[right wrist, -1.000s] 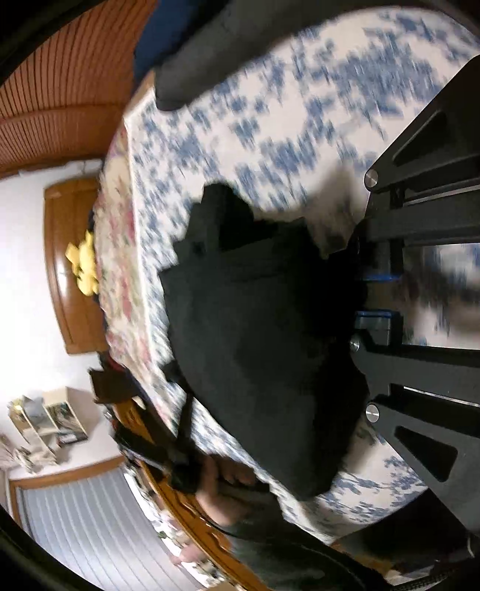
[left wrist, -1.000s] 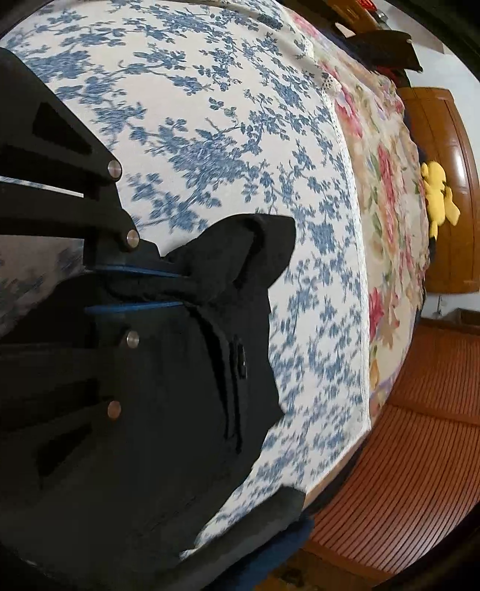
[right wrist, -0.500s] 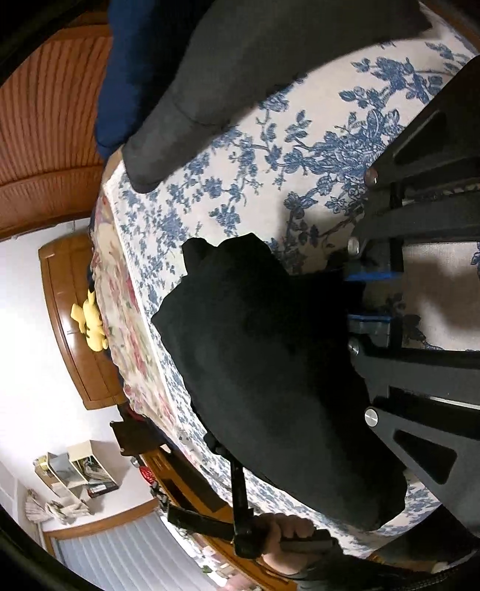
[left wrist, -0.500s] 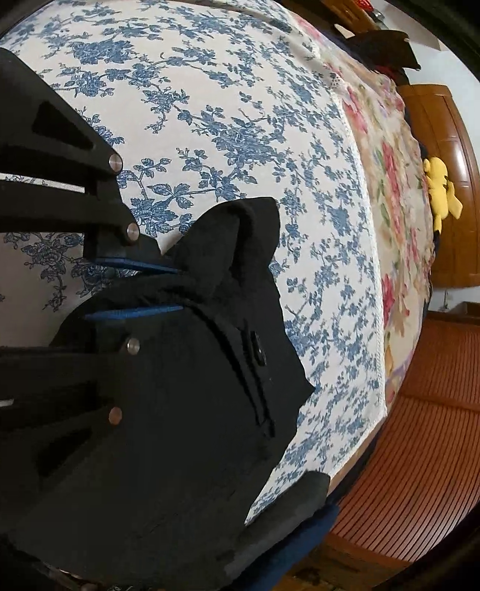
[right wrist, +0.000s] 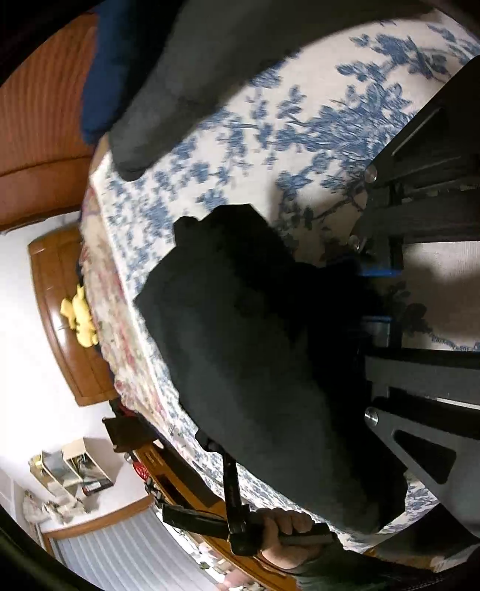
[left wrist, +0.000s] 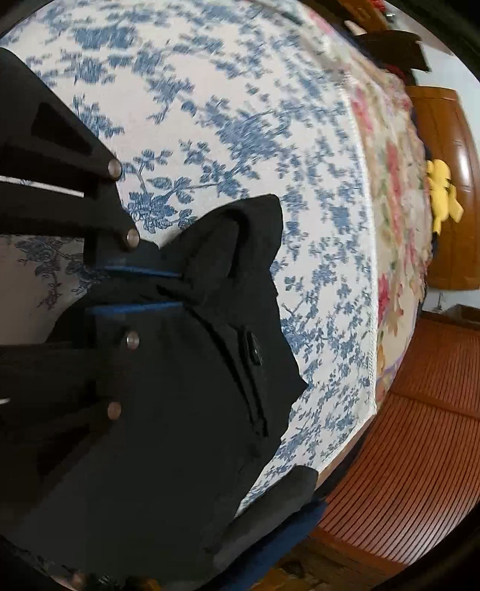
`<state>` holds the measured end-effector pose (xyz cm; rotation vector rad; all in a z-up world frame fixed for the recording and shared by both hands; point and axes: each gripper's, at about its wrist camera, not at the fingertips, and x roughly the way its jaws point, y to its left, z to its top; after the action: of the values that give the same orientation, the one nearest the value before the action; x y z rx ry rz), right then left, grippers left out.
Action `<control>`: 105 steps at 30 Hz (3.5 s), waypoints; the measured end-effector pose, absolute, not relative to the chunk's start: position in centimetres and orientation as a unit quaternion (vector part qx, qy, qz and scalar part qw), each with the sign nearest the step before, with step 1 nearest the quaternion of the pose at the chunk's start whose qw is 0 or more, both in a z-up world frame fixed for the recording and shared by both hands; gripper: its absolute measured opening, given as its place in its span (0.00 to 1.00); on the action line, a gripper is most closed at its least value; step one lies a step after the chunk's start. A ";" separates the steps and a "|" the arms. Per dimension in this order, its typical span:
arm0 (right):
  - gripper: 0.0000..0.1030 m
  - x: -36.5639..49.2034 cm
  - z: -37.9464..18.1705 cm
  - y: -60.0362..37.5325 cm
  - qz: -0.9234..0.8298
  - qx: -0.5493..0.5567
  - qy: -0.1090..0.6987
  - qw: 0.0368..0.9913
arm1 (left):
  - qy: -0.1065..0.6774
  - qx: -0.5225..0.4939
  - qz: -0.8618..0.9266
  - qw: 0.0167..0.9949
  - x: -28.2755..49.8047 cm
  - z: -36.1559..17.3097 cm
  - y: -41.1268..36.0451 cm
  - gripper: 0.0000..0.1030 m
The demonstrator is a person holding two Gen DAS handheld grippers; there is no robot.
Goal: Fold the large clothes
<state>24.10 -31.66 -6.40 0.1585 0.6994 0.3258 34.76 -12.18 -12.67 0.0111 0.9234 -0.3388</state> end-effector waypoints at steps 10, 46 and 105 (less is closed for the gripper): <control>0.07 21.7 -1.4 -30.9 0.180 0.054 0.254 0.949 | 0.375 0.034 -0.176 0.909 29.3 -6.9 -11.7 0.08; 0.07 15.2 10.0 -61.5 -0.104 -0.007 0.207 0.973 | 0.247 0.061 -0.355 0.899 35.7 7.1 -49.8 0.09; 0.80 8.2 7.5 -50.4 -0.070 -0.004 0.212 0.975 | 0.241 0.099 -0.342 0.903 16.3 5.0 -28.4 0.93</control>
<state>8.21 -50.39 7.51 -0.0083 0.4277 -0.1411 16.34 -28.35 5.00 0.2048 0.4975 -0.7067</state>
